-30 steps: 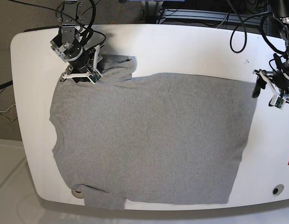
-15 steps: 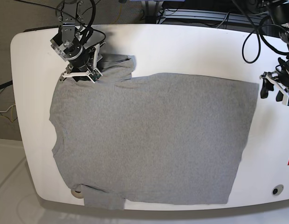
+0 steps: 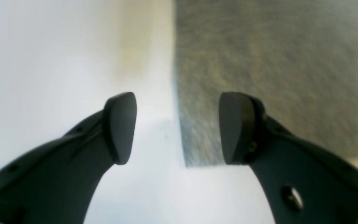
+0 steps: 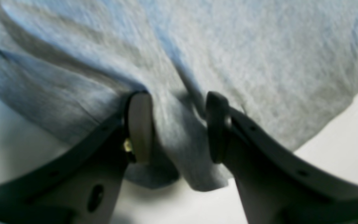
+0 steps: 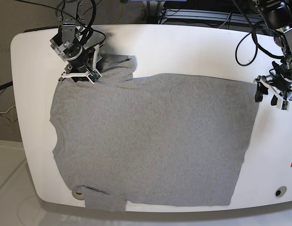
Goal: Fold the T-shirt properly
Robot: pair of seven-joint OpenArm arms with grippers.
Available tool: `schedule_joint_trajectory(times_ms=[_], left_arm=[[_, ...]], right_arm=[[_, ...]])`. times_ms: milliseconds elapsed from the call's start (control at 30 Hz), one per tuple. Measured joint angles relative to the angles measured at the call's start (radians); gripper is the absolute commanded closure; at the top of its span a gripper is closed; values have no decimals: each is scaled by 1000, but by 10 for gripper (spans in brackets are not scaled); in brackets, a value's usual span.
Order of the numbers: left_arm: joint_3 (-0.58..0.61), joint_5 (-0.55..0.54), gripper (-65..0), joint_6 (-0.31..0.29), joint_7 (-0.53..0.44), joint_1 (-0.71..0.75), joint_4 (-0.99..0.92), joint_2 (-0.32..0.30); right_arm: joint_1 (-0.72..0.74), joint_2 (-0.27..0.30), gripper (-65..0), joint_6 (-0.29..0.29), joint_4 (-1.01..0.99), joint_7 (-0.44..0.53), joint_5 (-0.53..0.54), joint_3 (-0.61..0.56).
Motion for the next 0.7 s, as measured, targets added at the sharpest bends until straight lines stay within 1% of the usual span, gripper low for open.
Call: schedule_joint_trajectory(times_ms=[67, 100, 167, 200, 300, 433, 600, 700], left_arm=[[1, -6, -384, 11, 0, 18, 37, -10], [3, -26, -386, 11, 9, 26, 59, -21], [3, -53, -387, -7, 8, 27, 78, -49], [0, -68, -387, 0, 6, 21, 80, -62], [-11, -64, -385, 26, 7, 8, 76, -82], [-9, -68, -377, 30, 6, 22, 61, -74], [2, -76, -369, 21, 37, 36, 32, -32], [1, -91, -353, 21, 42, 34, 27, -25]], right_arm=[[0, 0, -268, 0, 1, -2, 0, -3], [1, 1, -269, 1, 0, -7, 0, -6], [3, 1, -270, 0, -3, -23, -5, -10], [3, 3, -270, 0, -4, -23, -4, -10], [3, 3, -270, -3, -6, -23, -5, -12], [3, 3, -268, -3, -10, -22, -4, -15], [3, 9, -267, -3, -15, -13, 0, -14], [3, 8, -267, -3, -15, -15, 0, -14]])
